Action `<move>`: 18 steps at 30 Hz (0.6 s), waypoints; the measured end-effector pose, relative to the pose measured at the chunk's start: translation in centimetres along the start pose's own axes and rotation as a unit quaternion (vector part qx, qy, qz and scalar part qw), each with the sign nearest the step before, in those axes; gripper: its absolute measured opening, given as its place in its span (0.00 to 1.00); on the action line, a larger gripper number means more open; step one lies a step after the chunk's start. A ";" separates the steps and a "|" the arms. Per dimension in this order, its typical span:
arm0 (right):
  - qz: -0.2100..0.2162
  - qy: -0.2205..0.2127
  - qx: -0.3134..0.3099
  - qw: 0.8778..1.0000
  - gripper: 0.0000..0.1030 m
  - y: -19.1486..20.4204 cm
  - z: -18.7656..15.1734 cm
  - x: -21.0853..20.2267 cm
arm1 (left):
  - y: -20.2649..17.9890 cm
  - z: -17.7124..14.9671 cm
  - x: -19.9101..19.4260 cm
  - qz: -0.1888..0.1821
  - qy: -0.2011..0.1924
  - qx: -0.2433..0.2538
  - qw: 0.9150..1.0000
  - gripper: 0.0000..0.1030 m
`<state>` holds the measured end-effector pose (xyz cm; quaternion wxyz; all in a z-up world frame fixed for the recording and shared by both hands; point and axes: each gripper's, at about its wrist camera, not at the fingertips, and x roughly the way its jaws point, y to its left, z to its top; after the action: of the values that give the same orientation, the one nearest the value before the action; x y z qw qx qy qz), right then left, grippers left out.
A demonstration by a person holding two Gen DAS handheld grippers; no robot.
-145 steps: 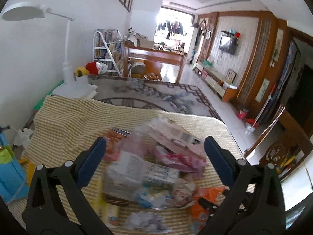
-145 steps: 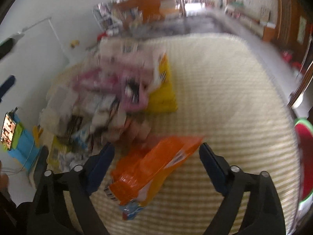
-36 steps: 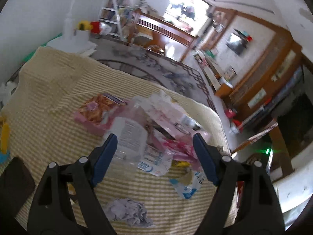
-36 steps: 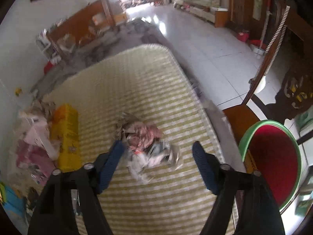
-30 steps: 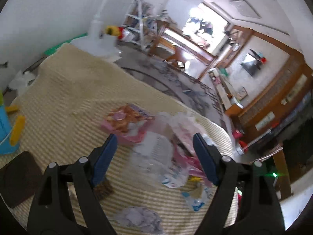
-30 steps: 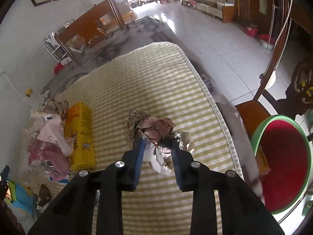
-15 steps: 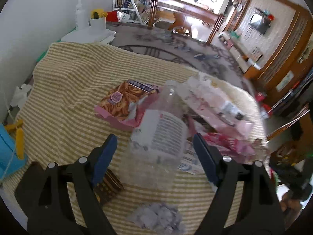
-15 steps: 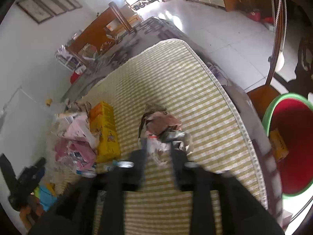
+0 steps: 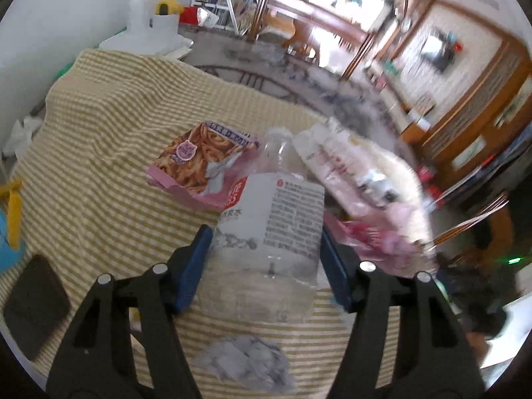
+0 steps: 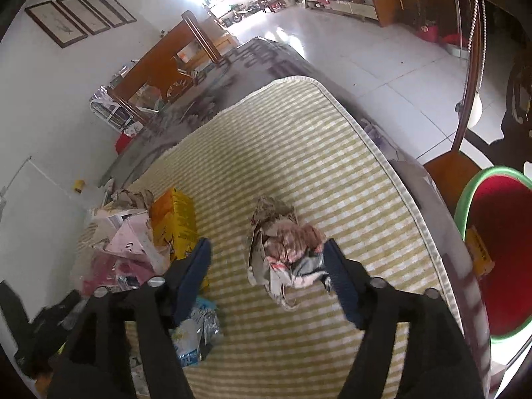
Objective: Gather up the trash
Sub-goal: 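Grasp the crumpled paper wad with the right tool while the left tool grasps a clear bottle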
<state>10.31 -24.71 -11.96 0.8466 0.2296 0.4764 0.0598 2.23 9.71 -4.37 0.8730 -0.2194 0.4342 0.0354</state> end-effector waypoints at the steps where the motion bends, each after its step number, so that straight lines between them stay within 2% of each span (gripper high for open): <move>1: -0.005 0.003 -0.006 1.000 0.72 0.2 0.0 0.4 | 0.3 -0.1 -0.7 -0.015 -0.011 -0.015 1.000 0.59; 4: -0.015 0.029 -0.019 0.999 0.72 0.6 -0.2 2.0 | 0.1 0.2 -1.9 -0.035 -0.041 -0.031 0.998 0.59; 8: -0.024 0.032 -0.029 0.999 0.74 0.9 -0.2 2.7 | -1.3 0.2 -2.9 -0.038 -0.066 -0.010 0.997 0.58; 18: -0.024 0.022 -0.022 0.999 0.74 0.9 -0.2 2.7 | -2.3 -0.1 -3.4 -0.053 -0.072 0.013 0.996 0.58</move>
<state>11.73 -23.00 -13.73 0.8420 0.1982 0.4988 0.0549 0.62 8.07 -1.04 0.9056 -0.2273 0.3580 -0.0010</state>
